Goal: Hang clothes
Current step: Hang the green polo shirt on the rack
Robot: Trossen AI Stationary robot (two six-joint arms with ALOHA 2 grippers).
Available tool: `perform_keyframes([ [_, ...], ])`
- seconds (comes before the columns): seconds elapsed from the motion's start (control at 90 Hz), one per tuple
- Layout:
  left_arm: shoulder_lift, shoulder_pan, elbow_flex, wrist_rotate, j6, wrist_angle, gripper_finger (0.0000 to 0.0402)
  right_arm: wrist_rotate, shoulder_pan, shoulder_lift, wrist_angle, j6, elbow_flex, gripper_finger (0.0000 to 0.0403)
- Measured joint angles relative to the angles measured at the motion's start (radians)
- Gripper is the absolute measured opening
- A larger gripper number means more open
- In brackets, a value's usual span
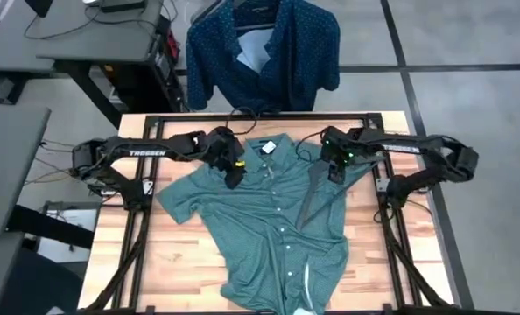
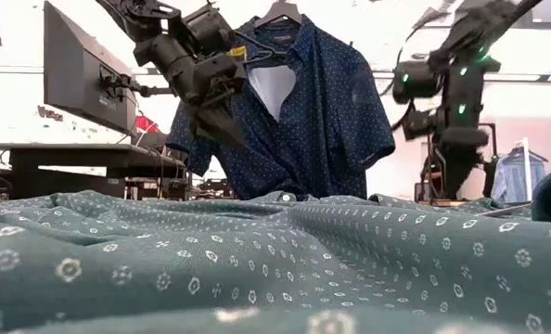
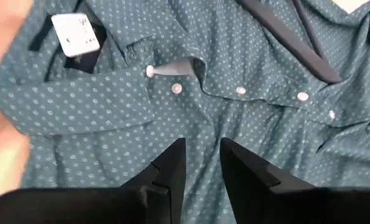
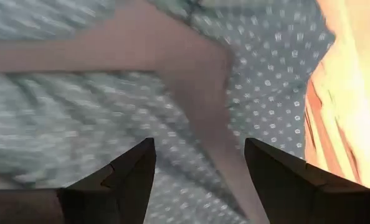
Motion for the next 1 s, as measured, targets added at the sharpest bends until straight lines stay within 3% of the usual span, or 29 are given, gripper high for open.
perform_keyframes([
  [0.311,0.0,0.043,0.0,0.0,0.074,-0.01,0.0082,-0.007,-0.051,0.217,0.023,0.007,0.03,0.0221],
  [0.378,0.0,0.048,0.0,-0.001,0.075,-0.016,0.0082,-0.01,-0.052,0.228,0.006,0.014,0.041,0.019],
  [0.544,0.0,0.055,0.0,-0.001,0.075,-0.017,0.0082,-0.027,-0.052,0.204,-0.078,0.011,0.079,0.0062],
  [1.0,0.0,0.056,0.0,-0.001,0.033,-0.017,0.0082,-0.018,-0.028,0.007,-0.35,0.047,0.311,0.0081],
])
